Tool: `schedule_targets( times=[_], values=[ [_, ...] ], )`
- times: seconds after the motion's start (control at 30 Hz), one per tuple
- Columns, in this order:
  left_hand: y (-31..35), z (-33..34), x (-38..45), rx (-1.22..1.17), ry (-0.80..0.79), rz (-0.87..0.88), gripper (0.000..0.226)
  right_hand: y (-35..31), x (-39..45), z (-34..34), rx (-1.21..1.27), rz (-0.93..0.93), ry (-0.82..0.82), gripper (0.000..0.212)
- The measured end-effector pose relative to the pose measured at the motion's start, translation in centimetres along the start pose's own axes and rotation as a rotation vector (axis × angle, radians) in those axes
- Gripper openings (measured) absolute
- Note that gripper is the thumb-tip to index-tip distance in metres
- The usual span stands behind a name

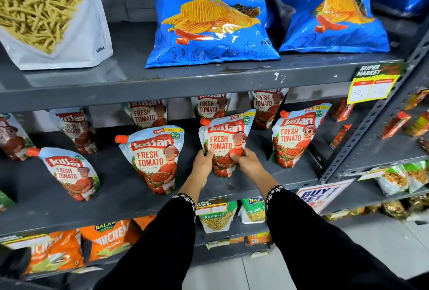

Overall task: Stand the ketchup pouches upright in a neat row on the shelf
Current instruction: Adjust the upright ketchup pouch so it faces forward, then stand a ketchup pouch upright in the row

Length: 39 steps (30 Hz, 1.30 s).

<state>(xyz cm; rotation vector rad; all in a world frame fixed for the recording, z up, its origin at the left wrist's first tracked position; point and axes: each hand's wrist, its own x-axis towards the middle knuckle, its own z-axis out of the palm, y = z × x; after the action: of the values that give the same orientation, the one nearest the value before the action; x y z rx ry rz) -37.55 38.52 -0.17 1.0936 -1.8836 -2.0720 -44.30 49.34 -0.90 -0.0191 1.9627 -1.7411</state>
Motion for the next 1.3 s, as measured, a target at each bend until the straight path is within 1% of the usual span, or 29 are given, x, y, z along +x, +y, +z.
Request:
schedule_targets(
  times=[0.1,0.27,0.53,0.6,0.67,0.73,0.8,0.9,1.03,1.1,1.13,1.23,1.27,1.3],
  values=[
    [-0.1,0.2,-0.1,-0.023,0.012,0.005,0.042,0.4,-0.2,0.2,0.021,0.024,-0.003,0.041],
    [0.2,0.2,0.2,-0.039,0.032,0.003,0.040,0.6,0.4,0.9,-0.039,0.008,0.073,0.039],
    [0.2,0.0,0.9,-0.039,0.046,0.005,0.041,0.6,1.5,1.1,-0.048,0.017,0.061,0.042],
    [-0.1,0.0,0.7,-0.022,0.070,0.002,0.046,0.8,1.7,0.7,-0.021,0.040,0.066,0.047],
    [-0.6,-0.3,0.4,0.041,0.116,-0.010,0.057,1.2,1.6,0.7,-0.035,0.073,0.072,0.054],
    [-1.4,-1.0,0.0,0.083,0.142,-0.024,0.064,1.8,1.2,1.4,-0.101,0.091,0.124,0.051],
    [-2.1,-1.9,-0.4,0.100,0.143,-0.044,0.063,2.4,0.5,2.5,-0.207,0.099,0.223,0.046],
    [-2.8,-3.8,-1.2,0.133,0.115,-0.063,0.061,2.9,-0.7,4.6,-0.319,0.122,0.336,0.050],
    [-3.6,-7.3,-2.9,0.276,0.068,0.017,0.054,3.3,-2.8,7.9,-0.287,0.149,0.457,0.048],
    [-4.2,-10.7,-3.4,0.308,0.045,0.051,0.051,3.8,-4.3,11.0,-0.238,0.120,0.441,0.044],
    [-4.4,-11.6,-3.6,0.323,0.050,0.061,0.050,4.1,-4.7,11.9,-0.221,0.108,0.401,0.044],
    [-4.3,-15.2,-3.6,0.400,0.139,0.013,0.052,4.0,-5.8,15.4,-0.139,0.088,0.227,0.054],
    [-4.3,-16.1,-3.5,0.406,0.178,-0.008,0.054,3.9,-6.0,16.3,-0.113,0.081,0.178,0.055],
    [-4.2,-17.0,-3.3,0.404,0.212,-0.024,0.056,3.7,-6.3,17.1,-0.084,0.072,0.137,0.052]
  ],
)
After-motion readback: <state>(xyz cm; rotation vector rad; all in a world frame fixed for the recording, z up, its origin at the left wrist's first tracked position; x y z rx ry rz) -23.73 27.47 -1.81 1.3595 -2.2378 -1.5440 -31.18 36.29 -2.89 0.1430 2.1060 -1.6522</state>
